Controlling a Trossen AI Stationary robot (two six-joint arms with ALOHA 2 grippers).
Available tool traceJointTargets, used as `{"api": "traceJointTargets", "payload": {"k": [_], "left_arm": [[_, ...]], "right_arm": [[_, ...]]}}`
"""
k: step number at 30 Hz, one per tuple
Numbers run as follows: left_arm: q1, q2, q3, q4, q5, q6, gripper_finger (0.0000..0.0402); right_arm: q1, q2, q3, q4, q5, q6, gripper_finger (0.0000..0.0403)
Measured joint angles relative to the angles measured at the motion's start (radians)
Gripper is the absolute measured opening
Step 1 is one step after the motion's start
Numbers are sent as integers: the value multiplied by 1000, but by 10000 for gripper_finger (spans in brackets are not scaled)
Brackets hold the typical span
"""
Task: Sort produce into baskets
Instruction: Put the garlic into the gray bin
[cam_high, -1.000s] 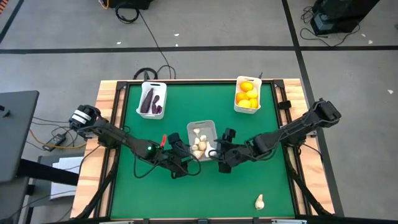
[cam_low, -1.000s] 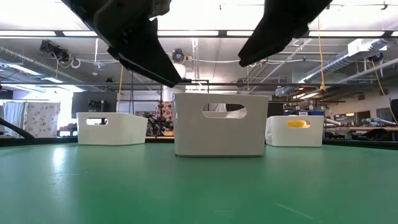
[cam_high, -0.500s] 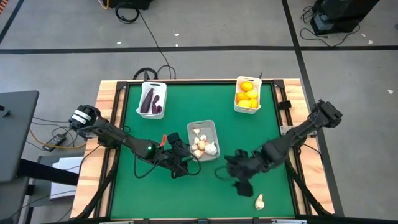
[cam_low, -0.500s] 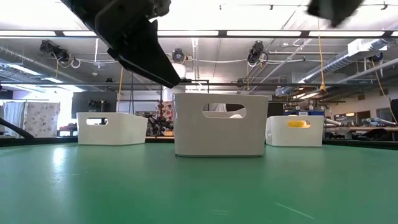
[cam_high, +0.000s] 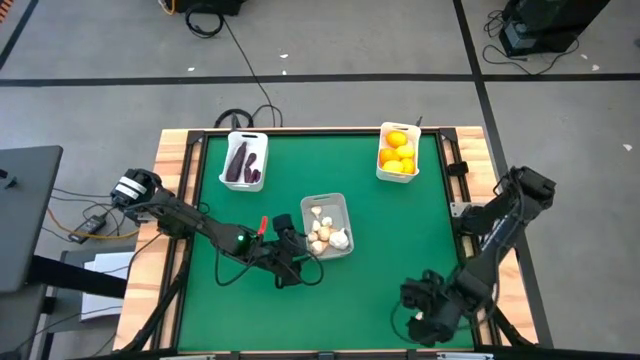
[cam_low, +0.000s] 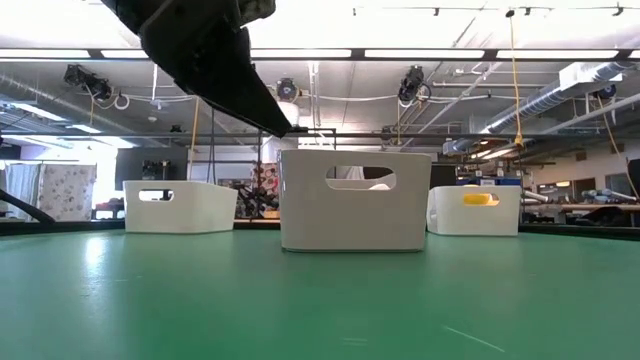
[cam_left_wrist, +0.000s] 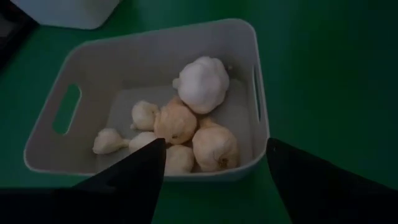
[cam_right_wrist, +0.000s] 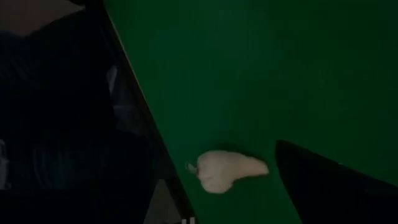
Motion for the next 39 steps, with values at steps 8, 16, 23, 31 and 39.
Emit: {"api": "traceJointTargets", "payload": {"k": [8,16,23,31,39], "left_arm": [[0,0,0,57,-12,51,284],[0,0,0,62,-12,45,284],[0,0,0,62,-12,24,284],[0,0,0,57,-12,-2,284],[0,0,0,57,-12,-10,284]], "right_arm": [[111,0,-111,174,21,153,327],[139,0,-226,263,13,212,324],[139,0,-288,360,-5,224,315],[139,0,-337,446,-2,243,289],[134,0,-388,513,-5,267,236]]}}
